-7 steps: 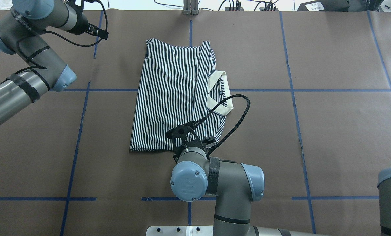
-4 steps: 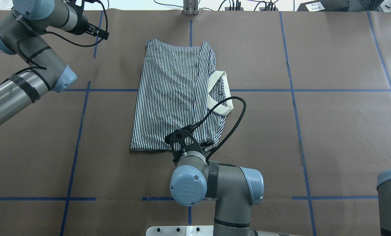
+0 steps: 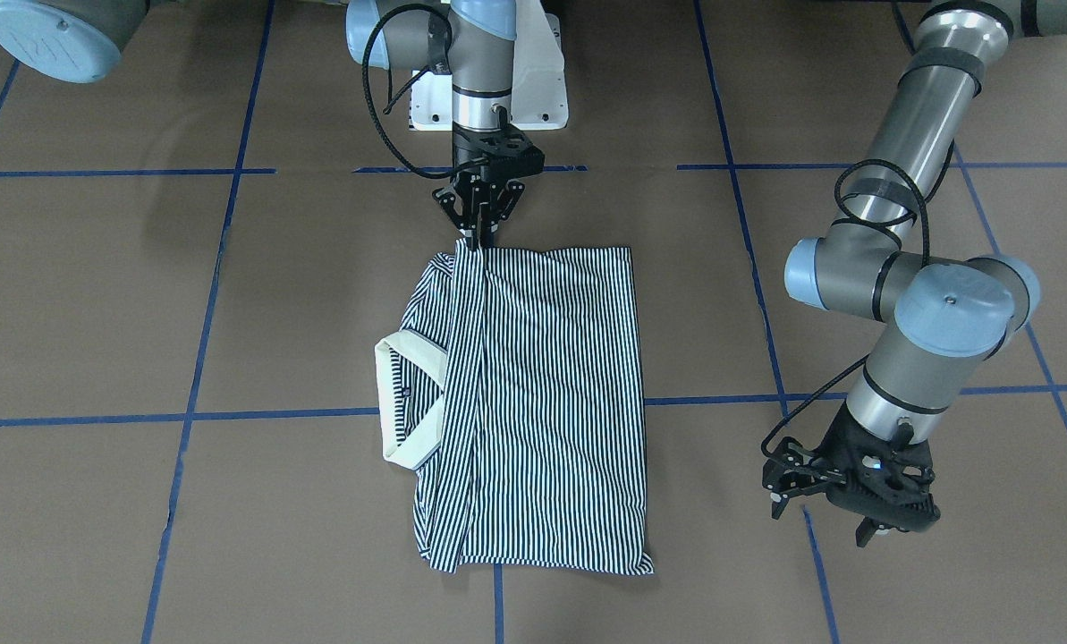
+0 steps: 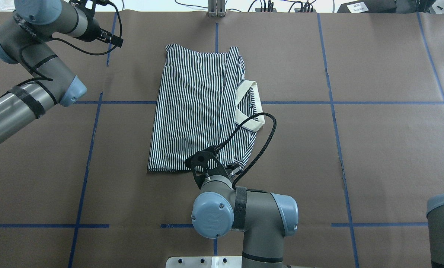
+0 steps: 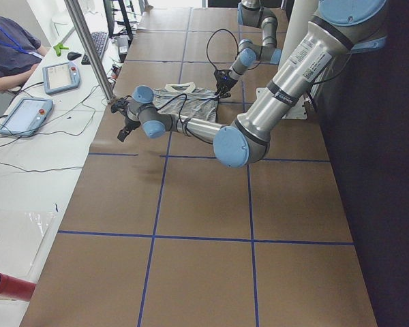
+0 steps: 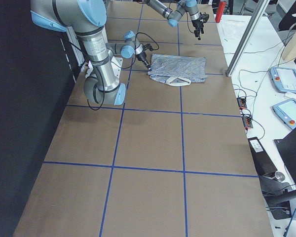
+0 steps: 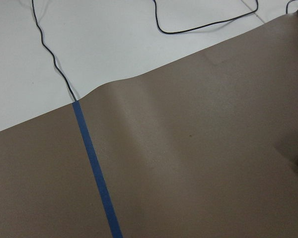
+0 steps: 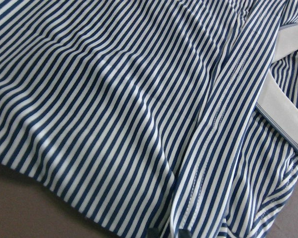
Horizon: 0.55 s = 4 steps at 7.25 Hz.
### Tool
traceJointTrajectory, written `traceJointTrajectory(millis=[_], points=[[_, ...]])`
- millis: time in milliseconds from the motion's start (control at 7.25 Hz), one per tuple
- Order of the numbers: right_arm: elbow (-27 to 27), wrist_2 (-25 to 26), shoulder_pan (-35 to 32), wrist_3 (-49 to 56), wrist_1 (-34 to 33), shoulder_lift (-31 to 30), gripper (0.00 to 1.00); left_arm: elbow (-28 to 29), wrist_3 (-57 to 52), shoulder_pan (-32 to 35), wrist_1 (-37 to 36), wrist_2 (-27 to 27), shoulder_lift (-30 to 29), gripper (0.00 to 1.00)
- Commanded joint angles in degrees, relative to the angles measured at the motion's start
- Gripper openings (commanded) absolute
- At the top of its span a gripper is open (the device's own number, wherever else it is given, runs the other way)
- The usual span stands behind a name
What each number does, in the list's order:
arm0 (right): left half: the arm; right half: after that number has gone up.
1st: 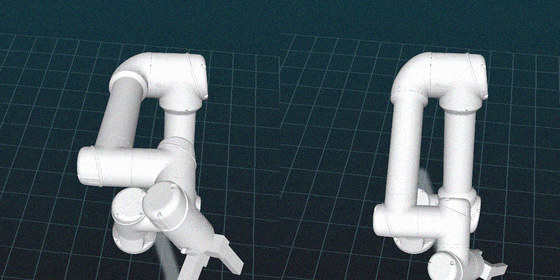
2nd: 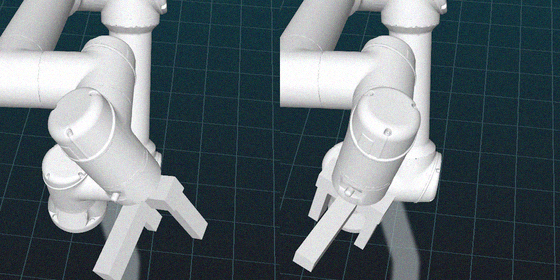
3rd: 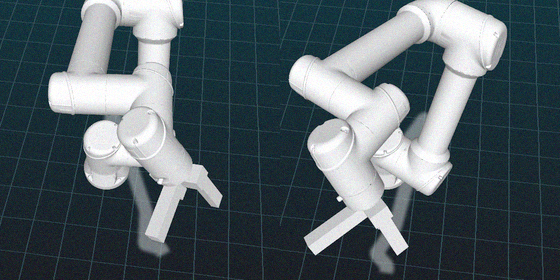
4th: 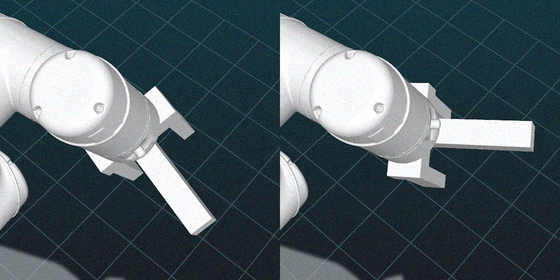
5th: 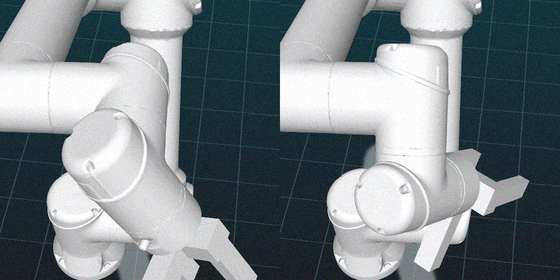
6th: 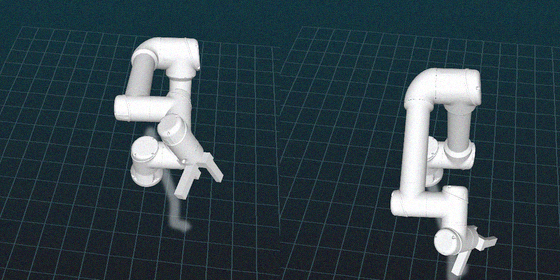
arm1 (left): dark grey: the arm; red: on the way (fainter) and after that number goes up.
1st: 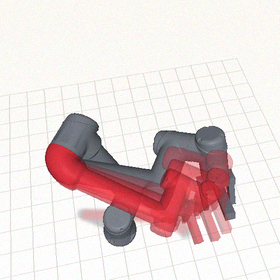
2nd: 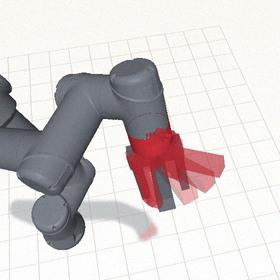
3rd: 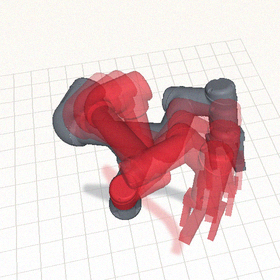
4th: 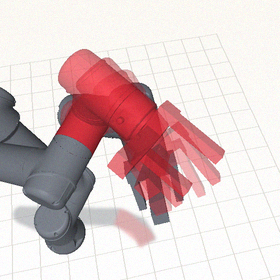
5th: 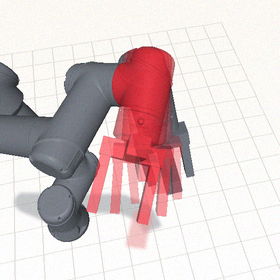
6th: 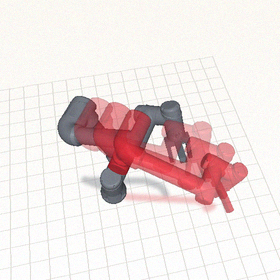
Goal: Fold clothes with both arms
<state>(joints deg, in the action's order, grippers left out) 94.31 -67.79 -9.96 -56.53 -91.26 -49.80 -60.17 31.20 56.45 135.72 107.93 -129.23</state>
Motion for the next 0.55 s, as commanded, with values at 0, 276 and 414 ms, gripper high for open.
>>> traceJointTrajectory(millis=[0,276,414], points=[[0.1,0.1,-0.1,0.2,0.1,0.0,0.0,0.0,0.0,0.0,0.1,0.1,0.2,1.0],[1.0,0.1,-0.6,0.3,0.1,-0.5,0.0,0.0,0.0,0.0,0.1,0.0,0.2,1.0],[2.7,0.0,-0.9,0.3,0.2,-2.0,0.0,0.0,0.1,0.0,0.0,0.1,0.2,1.0]])
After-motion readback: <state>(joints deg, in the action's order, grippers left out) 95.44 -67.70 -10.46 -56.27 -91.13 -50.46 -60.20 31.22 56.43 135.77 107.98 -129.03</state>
